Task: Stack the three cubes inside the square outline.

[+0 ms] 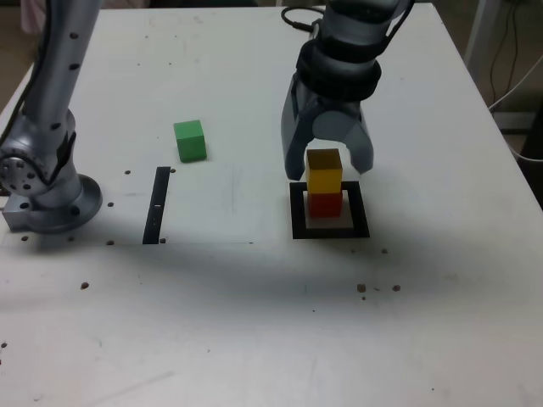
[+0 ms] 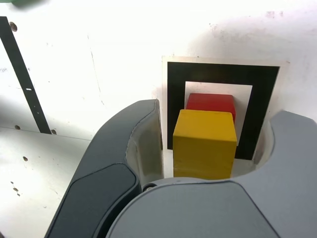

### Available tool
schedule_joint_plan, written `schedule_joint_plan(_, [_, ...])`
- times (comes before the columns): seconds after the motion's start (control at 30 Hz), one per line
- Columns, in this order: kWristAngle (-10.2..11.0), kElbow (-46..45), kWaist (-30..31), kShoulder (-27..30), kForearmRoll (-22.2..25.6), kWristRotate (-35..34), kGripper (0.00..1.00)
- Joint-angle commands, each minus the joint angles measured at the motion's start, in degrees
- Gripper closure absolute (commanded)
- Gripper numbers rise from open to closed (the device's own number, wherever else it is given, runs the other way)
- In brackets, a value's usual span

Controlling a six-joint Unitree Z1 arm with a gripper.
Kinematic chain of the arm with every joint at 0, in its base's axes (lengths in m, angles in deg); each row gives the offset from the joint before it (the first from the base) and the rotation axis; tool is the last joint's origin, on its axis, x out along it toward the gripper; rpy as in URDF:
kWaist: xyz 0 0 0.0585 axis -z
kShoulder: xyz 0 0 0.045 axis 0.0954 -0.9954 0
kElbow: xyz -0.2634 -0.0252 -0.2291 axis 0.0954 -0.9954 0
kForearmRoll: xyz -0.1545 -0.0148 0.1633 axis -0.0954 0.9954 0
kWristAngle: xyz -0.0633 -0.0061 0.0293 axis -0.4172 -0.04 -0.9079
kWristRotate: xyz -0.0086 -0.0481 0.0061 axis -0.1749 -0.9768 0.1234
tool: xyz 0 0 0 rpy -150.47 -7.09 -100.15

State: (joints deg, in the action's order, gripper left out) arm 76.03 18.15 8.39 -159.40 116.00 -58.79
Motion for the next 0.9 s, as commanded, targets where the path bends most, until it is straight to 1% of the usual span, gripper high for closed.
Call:
schedule_joint_plan(0.0, [0.22, -0.72, -0.17, 2.43, 0.21, -0.18, 0.01])
schedule_joint_plan(0.13, [1.14, -3.14, -0.17, 6.35, 0.61, 0.15, 0.01])
schedule_joint_plan(0.27, [1.92, -6.2, -1.3, 10.73, 0.8, 2.06, 0.01])
schedule_joint_plan(0.4, [2.25, -9.39, -4.63, 14.52, 1.18, 4.65, 0.01])
schedule_joint_plan(0.53, [3.0, -13.32, -9.29, 17.55, 1.46, 7.18, 0.01])
schedule_joint_plan(0.63, [4.35, -16.74, -13.05, 19.29, 1.47, 8.5, 0.01])
schedule_joint_plan(0.77, [6.78, -21.39, -17.72, 21.23, 1.14, 9.82, 0.01])
schedule_joint_plan(0.87, [8.16, -24.55, -20.42, 22.26, 0.06, 10.85, 0.01])
